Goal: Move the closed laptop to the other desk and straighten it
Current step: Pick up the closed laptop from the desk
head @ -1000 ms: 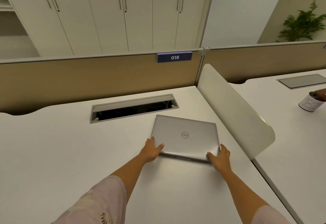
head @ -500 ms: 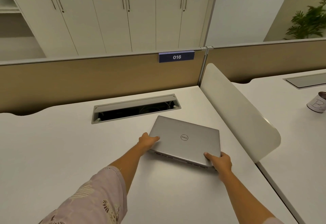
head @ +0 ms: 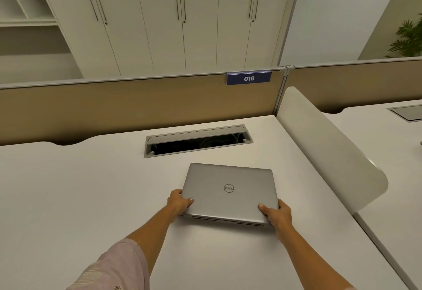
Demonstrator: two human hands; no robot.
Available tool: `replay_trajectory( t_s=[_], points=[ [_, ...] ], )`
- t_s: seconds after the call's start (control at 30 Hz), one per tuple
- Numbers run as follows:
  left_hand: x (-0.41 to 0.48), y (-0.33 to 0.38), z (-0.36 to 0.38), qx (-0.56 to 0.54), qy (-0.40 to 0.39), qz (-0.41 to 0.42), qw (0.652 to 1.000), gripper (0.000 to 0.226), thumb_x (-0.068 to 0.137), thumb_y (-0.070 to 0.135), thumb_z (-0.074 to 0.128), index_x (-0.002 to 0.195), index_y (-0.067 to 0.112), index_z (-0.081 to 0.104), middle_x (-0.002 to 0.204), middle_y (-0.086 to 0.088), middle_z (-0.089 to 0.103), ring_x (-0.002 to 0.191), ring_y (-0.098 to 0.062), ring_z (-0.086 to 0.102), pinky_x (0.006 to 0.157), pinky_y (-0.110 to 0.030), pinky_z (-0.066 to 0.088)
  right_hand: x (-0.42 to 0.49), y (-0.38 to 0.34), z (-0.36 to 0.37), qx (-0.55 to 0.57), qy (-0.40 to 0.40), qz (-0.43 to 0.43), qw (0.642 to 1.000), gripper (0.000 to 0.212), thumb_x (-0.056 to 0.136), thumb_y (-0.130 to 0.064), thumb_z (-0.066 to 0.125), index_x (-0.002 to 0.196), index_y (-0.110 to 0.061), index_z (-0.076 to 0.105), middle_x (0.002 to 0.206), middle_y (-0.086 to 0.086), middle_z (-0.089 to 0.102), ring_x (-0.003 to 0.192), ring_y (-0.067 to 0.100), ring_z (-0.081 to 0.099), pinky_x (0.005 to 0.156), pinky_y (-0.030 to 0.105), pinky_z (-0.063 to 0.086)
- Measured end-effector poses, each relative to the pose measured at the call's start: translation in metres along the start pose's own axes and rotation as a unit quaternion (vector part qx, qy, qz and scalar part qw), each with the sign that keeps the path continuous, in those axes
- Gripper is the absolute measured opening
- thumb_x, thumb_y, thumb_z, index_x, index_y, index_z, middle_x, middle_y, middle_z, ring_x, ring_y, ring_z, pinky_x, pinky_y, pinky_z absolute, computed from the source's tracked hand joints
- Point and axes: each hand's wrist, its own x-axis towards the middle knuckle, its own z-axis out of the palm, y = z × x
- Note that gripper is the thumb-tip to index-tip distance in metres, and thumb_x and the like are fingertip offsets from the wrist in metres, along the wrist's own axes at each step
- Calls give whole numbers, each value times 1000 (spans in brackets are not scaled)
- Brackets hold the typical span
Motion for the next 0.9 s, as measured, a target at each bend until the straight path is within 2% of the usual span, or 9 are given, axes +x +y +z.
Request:
replay_trajectory(
  t_s=[0.47,0.73,0.9],
  points=[
    [-34,-101,-137,-73,73,-53,993,49,83,4,71,127,-6,52,131,-22,58,115,-38,59,101,-41,48,-80,-6,122,-59,-134,-42,988,53,74,-17,82,120,-9,57,115,12,65,105,34,61,99,51,50],
    [-57,-145,-191,-88,113,-75,987,48,84,5,71,127,-4,53,130,-22,59,113,-39,59,97,-42,50,-117,1,175,-125,-173,-72,974,59,74,-23,83,124,-8,56,115,12,65,105,33,60,98,50,50],
    [-65,-157,-202,-65,107,-68,990,48,84,9,70,128,-1,54,128,-21,60,113,-37,60,101,-46,48,-128,0,187,-194,-163,-110,961,58,72,-30,84,118,-7,59,113,13,67,103,34,61,95,49,51]
  ],
)
